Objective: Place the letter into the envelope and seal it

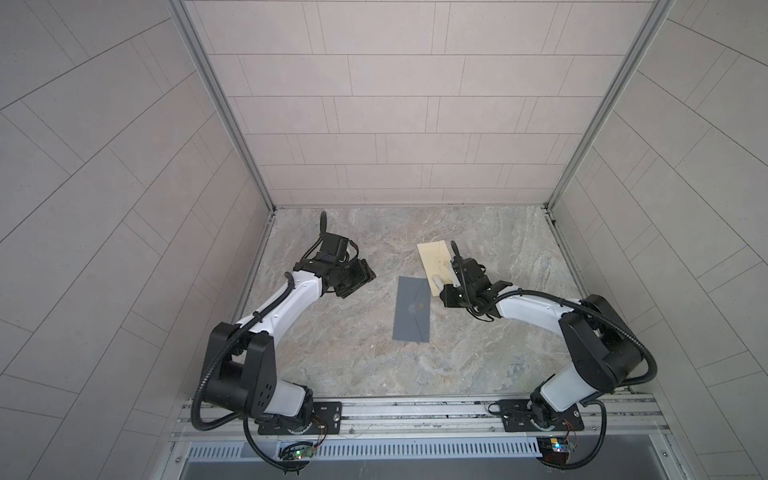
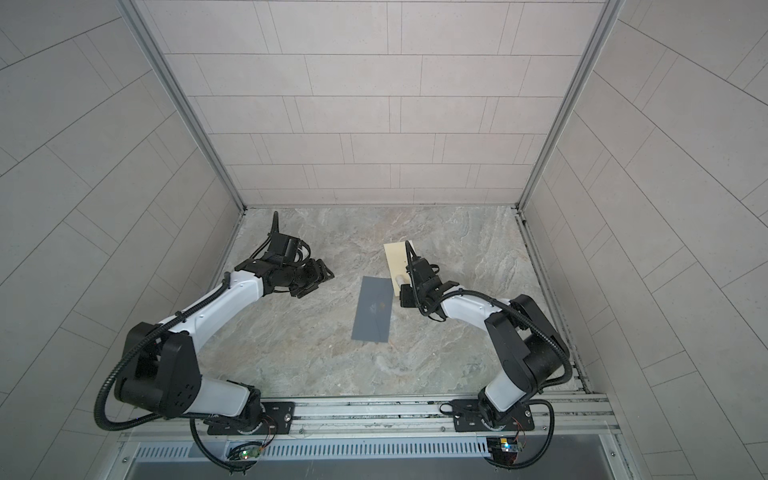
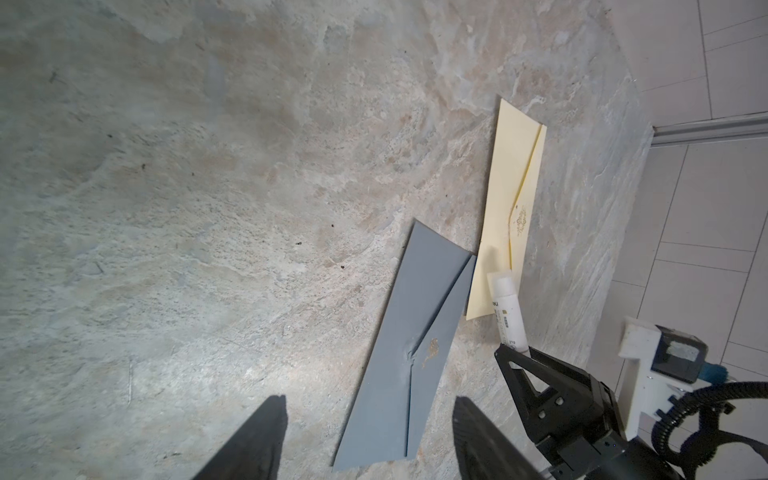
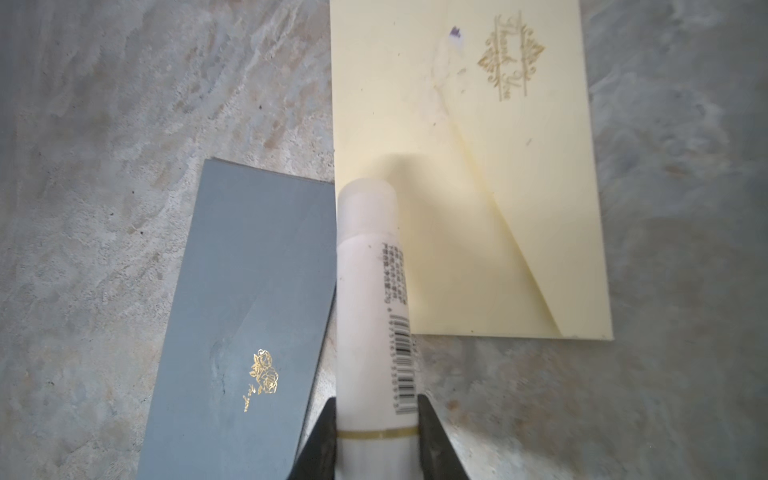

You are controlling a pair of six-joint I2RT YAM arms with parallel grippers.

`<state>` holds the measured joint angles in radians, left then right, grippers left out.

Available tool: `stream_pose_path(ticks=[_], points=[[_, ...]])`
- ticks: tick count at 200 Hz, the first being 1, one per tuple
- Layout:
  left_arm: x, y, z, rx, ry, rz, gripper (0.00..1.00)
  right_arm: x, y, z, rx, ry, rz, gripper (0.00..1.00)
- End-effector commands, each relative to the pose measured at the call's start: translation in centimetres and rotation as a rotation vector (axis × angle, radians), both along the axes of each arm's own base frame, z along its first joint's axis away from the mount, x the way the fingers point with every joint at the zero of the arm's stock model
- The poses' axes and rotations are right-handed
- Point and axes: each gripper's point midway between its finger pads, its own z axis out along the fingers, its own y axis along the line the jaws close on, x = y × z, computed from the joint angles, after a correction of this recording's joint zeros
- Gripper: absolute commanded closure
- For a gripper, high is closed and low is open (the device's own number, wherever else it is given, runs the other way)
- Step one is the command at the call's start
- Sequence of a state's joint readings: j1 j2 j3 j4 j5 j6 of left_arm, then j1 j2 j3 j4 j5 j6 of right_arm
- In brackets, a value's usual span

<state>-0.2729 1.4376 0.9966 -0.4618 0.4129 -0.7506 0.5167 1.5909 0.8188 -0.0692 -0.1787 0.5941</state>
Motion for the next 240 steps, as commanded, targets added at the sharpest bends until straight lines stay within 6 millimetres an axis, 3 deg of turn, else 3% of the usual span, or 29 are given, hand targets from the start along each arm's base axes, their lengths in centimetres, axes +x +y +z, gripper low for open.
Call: stream_pose_path(ticks=[1, 15, 41, 92, 98, 177, 203, 222, 240], points=[[-1.0, 0.8, -0.7, 0.038, 0.019, 0.001, 0.29, 0.1, 1.2, -0.2, -0.009, -0.006, -0.004, 1.00], [-1.1, 0.8, -1.0, 0.035, 0.023, 0.002, 0.29, -0.6, 1.5, -1.0, -0.008, 0.017, -0.007, 0.95], [-1.2, 0.6, -1.2, 0.026, 0.031, 0.000, 0.29, -1.5, 1.4, -2.2, -0.011, 0.061, -0.045, 0.75], [-1.0, 0.5, -1.1, 0.016, 0.027, 0.003, 0.29, -1.6, 1.5, -2.4, -0.012, 0.075, -0.057, 0.51], [-1.0, 0.5, -1.1, 0.013, 0.027, 0.002, 0.29, -1.5, 1.6, -2.4, -0.013, 0.074, -0.053, 0.38], [-1.3, 1.5, -1.2, 0.059, 0.026, 0.016, 0.29, -1.4, 1.8, -1.4, -0.011, 0.049, -0.034, 0.38], [-1.0, 4.7, -0.8, 0.217, -0.026, 0.051, 0.29, -0.8, 1.1, 1.5, -0.036, -0.013, -0.042, 0.38], [-0.8, 10.1, 0.4, 0.444, -0.074, 0.191, 0.29, -0.4, -1.0, 5.1, -0.091, -0.112, -0.072, 0.38], [-1.0, 15.2, 3.2, 0.666, -0.181, 0.330, 0.25, 0.0, -5.2, 8.9, -0.165, -0.222, -0.173, 0.38]])
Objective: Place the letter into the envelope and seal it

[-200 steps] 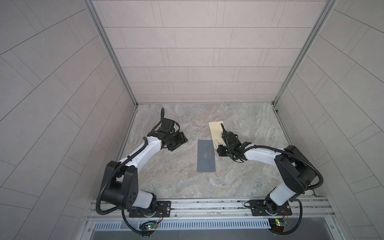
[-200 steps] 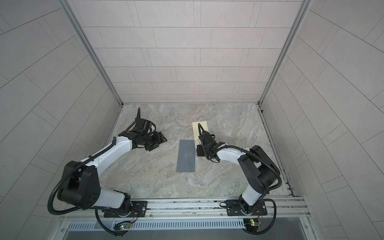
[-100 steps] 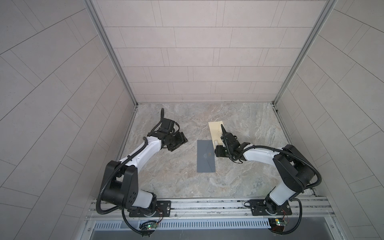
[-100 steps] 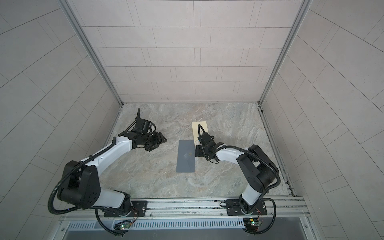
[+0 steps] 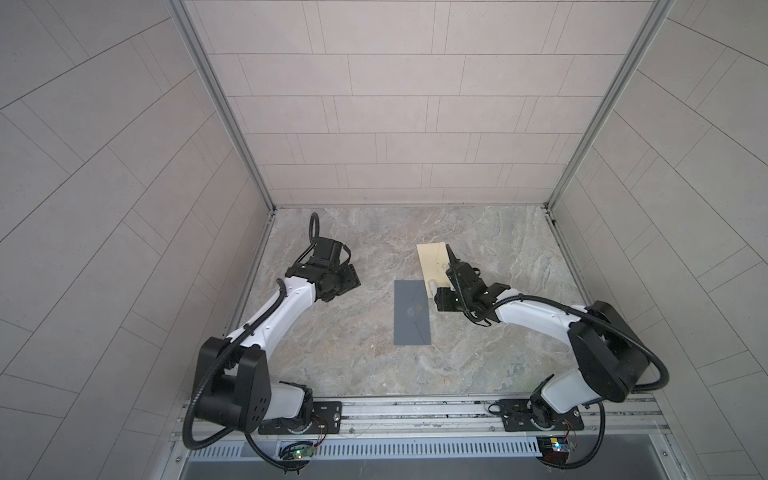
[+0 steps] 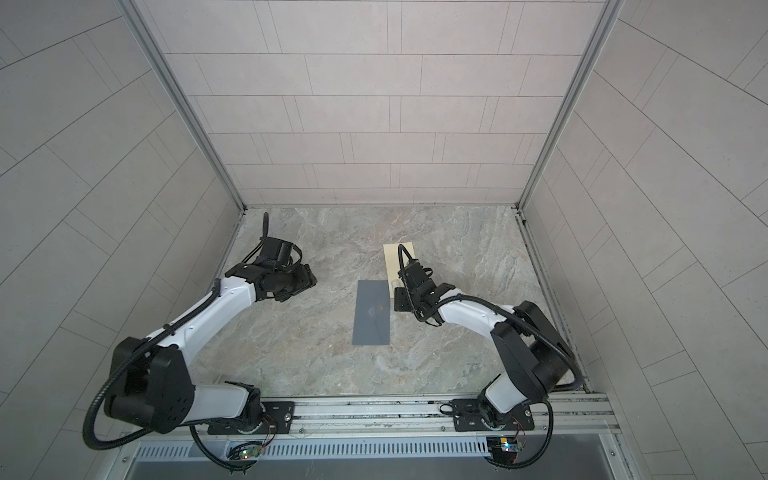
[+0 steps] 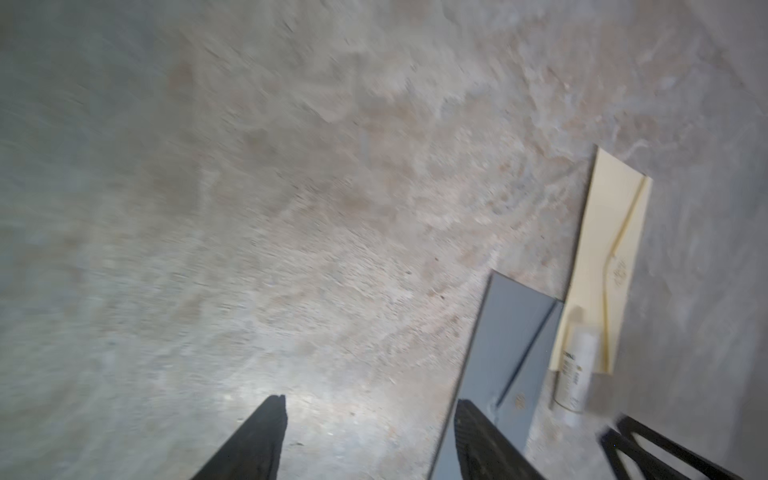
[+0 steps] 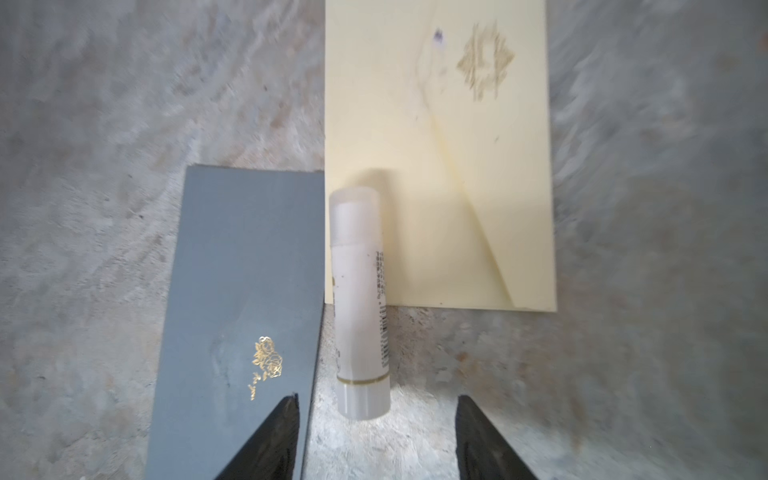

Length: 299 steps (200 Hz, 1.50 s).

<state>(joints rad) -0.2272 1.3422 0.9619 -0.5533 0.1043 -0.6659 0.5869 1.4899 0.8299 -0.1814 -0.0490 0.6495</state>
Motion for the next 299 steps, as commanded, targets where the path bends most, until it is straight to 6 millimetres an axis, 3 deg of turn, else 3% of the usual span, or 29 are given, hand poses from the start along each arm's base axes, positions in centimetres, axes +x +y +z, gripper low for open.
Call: stream_pose_path(ticks=[1, 17, 23, 38, 57, 61, 98, 115, 139, 143, 151, 154, 157, 170, 184, 198, 213, 231, 239, 258, 279, 299], points=[[-0.5, 8.3, 3.5, 0.383, -0.129, 0.193, 0.25, 1.4, -5.2, 6.7, -0.113, -0.193, -0.126, 0.38], [-1.2, 12.1, 6.1, 0.579, -0.246, 0.310, 0.18, 1.1, -10.3, 9.3, -0.202, -0.276, -0.265, 0.37], [-1.4, 13.1, 6.9, 0.637, -0.286, 0.335, 0.01, 0.9, -12.2, 10.1, -0.231, -0.310, -0.315, 0.36], [-1.5, 14.4, 7.5, 0.762, -0.362, 0.343, 0.00, 0.2, -16.5, 11.5, -0.306, -0.396, -0.428, 0.32], [-1.4, 14.8, 5.6, 0.849, -0.424, 0.313, 0.00, -0.6, -20.3, 12.0, -0.435, -0.506, -0.524, 0.27], [-1.3, 14.9, 5.1, 0.856, -0.429, 0.311, 0.00, -1.0, -21.0, 11.0, -0.468, -0.506, -0.534, 0.25], [0.3, 15.0, 0.8, 0.771, -0.320, 0.275, 0.00, -0.6, -24.7, 7.9, -0.574, -0.438, -0.617, 0.22], [1.7, 14.8, 0.0, 0.761, -0.331, 0.277, 0.00, 0.7, -25.3, 7.5, -0.653, -0.442, -0.615, 0.22], [3.6, 14.9, -1.5, 0.771, -0.366, 0.280, 0.00, 2.2, -26.0, 4.2, -0.710, -0.420, -0.598, 0.23], [3.9, 14.8, -1.9, 0.774, -0.367, 0.274, 0.00, 2.6, -26.0, 4.2, -0.715, -0.427, -0.598, 0.16], [4.2, 14.9, -2.1, 0.791, -0.345, 0.255, 0.00, 3.3, -25.6, 4.4, -0.700, -0.430, -0.576, 0.13], [4.4, 14.8, -2.1, 0.788, -0.338, 0.245, 0.00, 3.6, -25.4, 4.5, -0.693, -0.458, -0.565, 0.03], [4.6, 14.6, -2.1, 0.788, -0.334, 0.236, 0.00, 3.8, -25.2, 4.7, -0.689, -0.486, -0.555, 0.01], [5.3, 14.8, -1.7, 0.797, -0.360, 0.243, 0.00, 4.7, -24.6, 4.7, -0.645, -0.535, -0.513, 0.00], [6.2, 14.6, -1.2, 0.801, -0.453, 0.245, 0.00, 5.3, -24.1, 2.9, -0.584, -0.573, -0.461, 0.00], [6.6, 14.1, -2.1, 0.786, -0.517, 0.210, 0.00, 6.4, -23.0, 2.0, -0.558, -0.638, -0.380, 0.00], [6.3, 12.9, -2.4, 0.737, -0.535, 0.144, 0.00, 6.5, -23.3, 1.2, -0.520, -0.521, -0.362, 0.00], [6.2, 11.2, -3.8, 0.692, -0.613, 0.052, 0.00, 7.0, -23.2, 1.0, -0.493, -0.542, -0.333, 0.00], [6.7, 11.3, -3.1, 0.706, -0.656, 0.055, 0.00, 6.9, -23.3, 0.9, -0.478, -0.513, -0.340, 0.00], [6.8, 11.4, -4.1, 0.640, -0.553, 0.015, 0.00, 7.0, -23.4, 0.8, -0.466, -0.514, -0.341, 0.00], [7.0, 11.5, -3.8, 0.652, -0.628, 0.033, 0.00, 7.1, -23.4, 1.0, -0.468, -0.524, -0.337, 0.00], [6.8, 11.4, -3.9, 0.643, -0.596, 0.029, 0.00, 6.8, -23.2, 1.1, -0.499, -0.535, -0.344, 0.00]])
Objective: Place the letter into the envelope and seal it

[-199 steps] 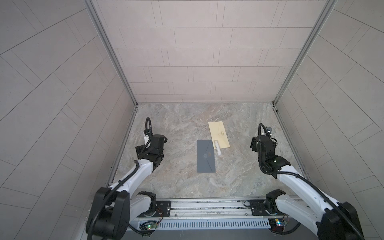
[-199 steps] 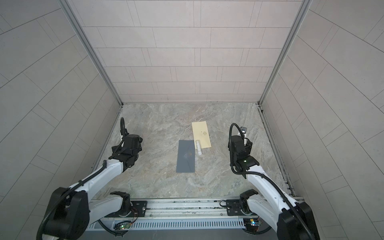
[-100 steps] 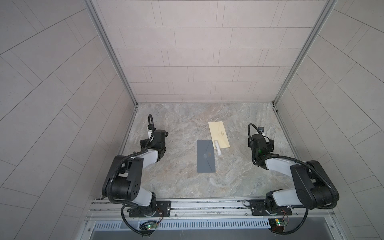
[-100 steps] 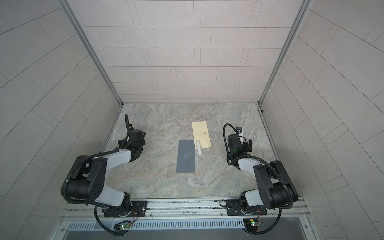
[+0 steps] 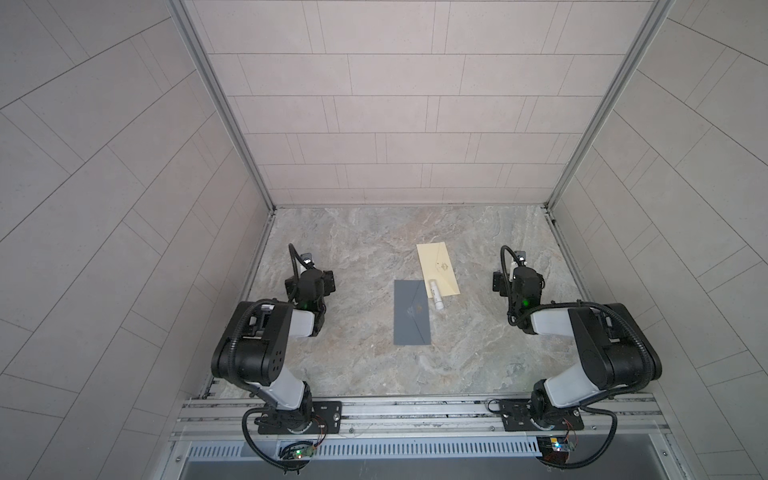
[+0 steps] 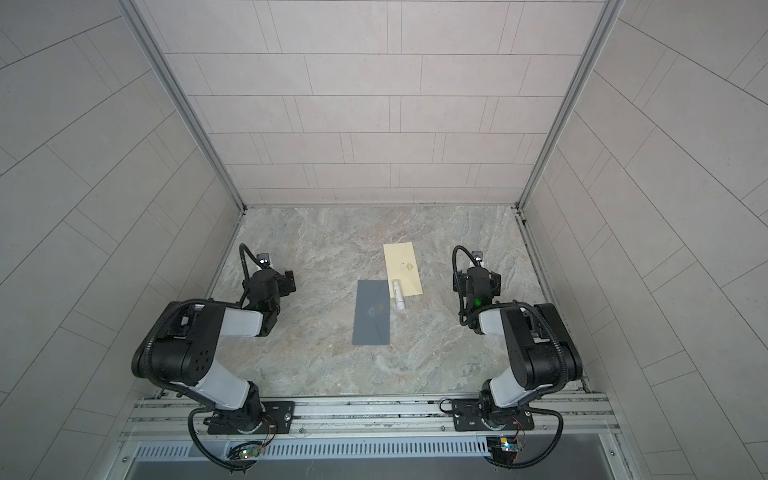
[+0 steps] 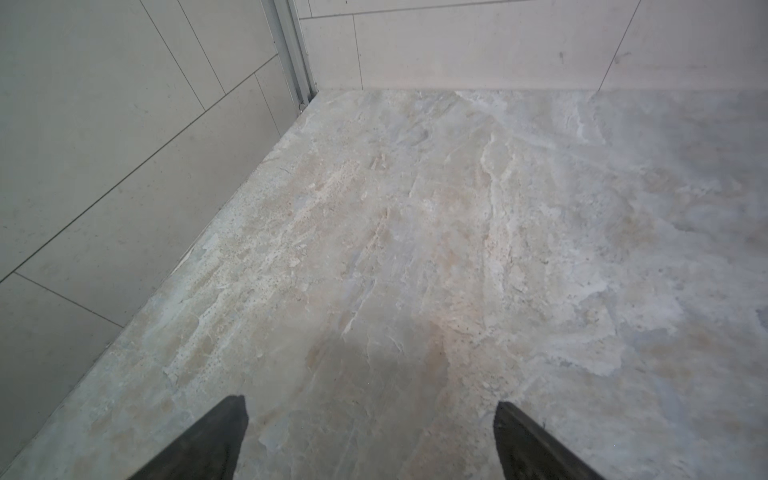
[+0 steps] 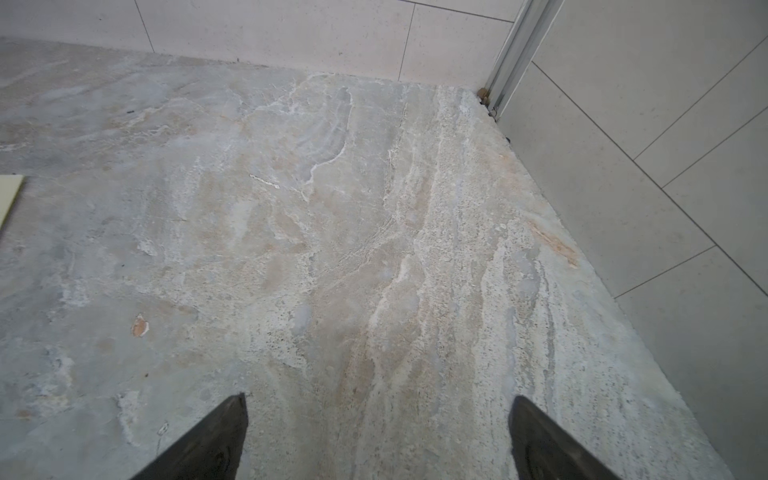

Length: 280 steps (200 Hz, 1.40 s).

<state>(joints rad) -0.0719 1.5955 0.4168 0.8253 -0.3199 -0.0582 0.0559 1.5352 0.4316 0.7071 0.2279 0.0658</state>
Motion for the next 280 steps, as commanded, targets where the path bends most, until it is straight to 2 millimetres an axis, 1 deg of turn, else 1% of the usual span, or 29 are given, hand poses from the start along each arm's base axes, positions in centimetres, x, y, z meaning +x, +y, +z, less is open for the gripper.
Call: stream_pose_path(ticks=[1, 14, 31, 145, 225, 249, 280], points=[[0.69, -0.49, 1.24, -0.001, -0.045, -0.032, 0.00, 0.14, 0.34, 1.29, -0.021, -0.041, 0.003, 0.00], [0.79, -0.55, 1.48, 0.014, -0.074, -0.038, 0.00, 0.10, 0.35, 1.32, -0.023, -0.042, 0.001, 0.00], [0.68, -0.59, 1.28, 0.004, -0.061, -0.036, 0.00, 0.11, 0.34, 1.34, -0.024, -0.042, 0.000, 0.00], [0.71, -0.56, 1.47, 0.012, -0.070, -0.036, 0.00, 0.30, 0.28, 1.32, -0.017, -0.036, 0.001, 0.00], [0.72, -0.58, 1.32, 0.011, -0.065, -0.036, 0.00, 0.64, 0.17, 0.82, -0.001, -0.013, 0.014, 0.00], [0.76, -0.53, 1.38, 0.012, -0.066, -0.035, 0.00, 0.85, 0.35, 0.67, 0.023, -0.012, 0.055, 0.00], [0.76, -0.51, 1.39, 0.012, -0.066, -0.034, 0.00, 0.90, 0.34, 0.60, 0.028, -0.010, 0.058, 0.00]])
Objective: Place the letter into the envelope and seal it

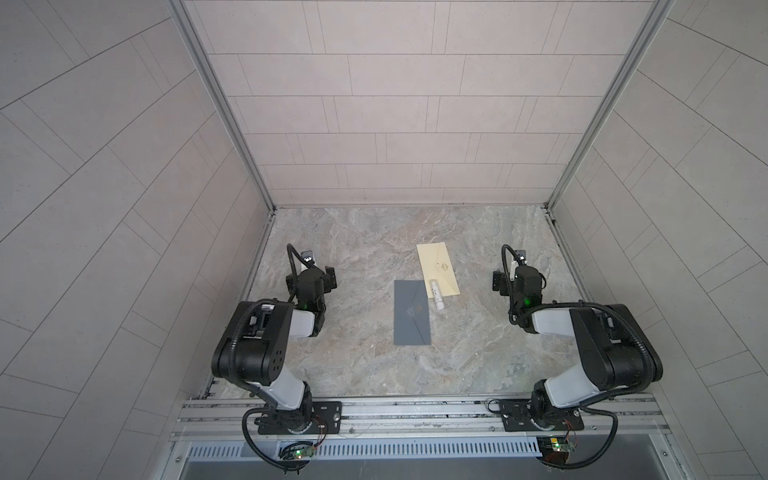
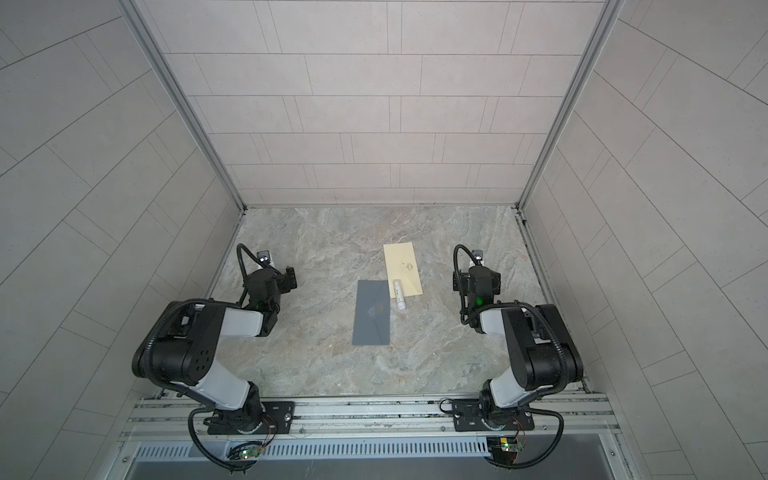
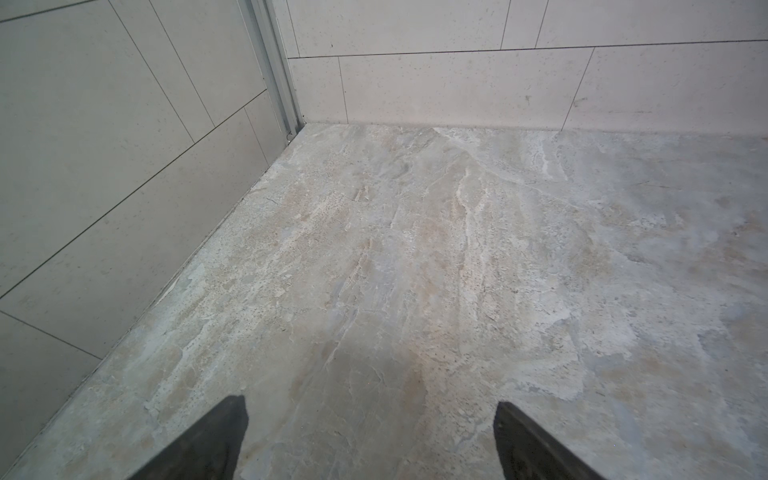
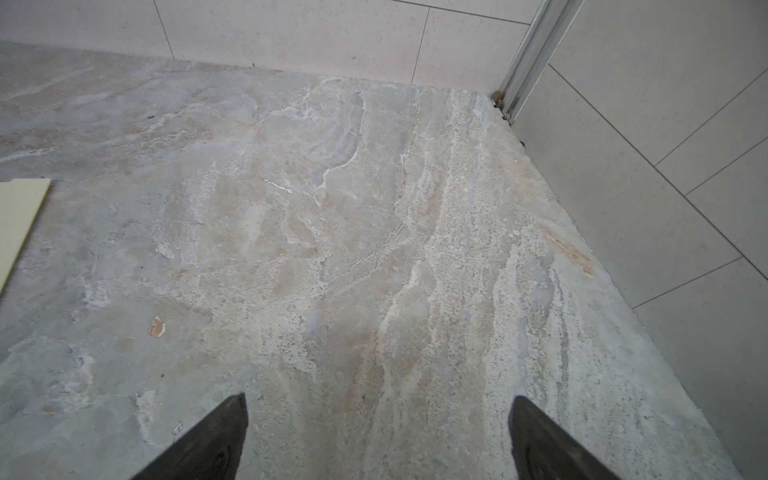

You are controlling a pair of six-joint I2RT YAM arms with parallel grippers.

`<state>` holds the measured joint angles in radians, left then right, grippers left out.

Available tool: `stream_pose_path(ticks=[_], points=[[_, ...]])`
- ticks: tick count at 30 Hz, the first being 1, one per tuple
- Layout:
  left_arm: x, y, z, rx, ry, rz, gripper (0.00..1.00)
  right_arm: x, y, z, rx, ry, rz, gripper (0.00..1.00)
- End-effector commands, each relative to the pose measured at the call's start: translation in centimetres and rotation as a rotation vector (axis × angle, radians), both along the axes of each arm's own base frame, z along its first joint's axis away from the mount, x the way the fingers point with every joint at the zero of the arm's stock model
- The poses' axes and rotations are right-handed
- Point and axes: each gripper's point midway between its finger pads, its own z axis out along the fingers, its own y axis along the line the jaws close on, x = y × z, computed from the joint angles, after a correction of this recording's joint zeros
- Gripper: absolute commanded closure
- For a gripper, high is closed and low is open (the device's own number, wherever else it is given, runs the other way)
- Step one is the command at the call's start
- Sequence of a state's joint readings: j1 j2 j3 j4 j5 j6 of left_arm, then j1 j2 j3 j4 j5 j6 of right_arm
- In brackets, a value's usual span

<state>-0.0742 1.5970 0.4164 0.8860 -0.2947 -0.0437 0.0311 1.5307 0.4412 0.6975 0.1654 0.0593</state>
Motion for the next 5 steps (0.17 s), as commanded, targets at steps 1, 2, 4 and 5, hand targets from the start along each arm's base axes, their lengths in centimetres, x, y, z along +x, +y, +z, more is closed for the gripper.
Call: stream_pose_path(ticks=[1, 2, 4, 5], points=[[0.04, 0.05, 0.19, 0.013, -0.012, -0.002, 0.00, 0.53, 0.24, 0.43, 0.003, -0.008, 0.024, 0.00], [0.03, 0.00, 0.21, 0.014, -0.013, -0.004, 0.00, 0.44, 0.25, 0.51, 0.004, -0.012, 0.022, 0.00], [0.05, 0.00, 0.26, 0.014, -0.015, -0.004, 0.00, 0.29, 0.37, 0.58, 0.003, -0.017, 0.022, 0.00], [0.04, -0.06, 0.23, 0.014, -0.013, -0.006, 0.00, 0.26, 0.39, 0.75, 0.003, -0.023, 0.022, 0.00]])
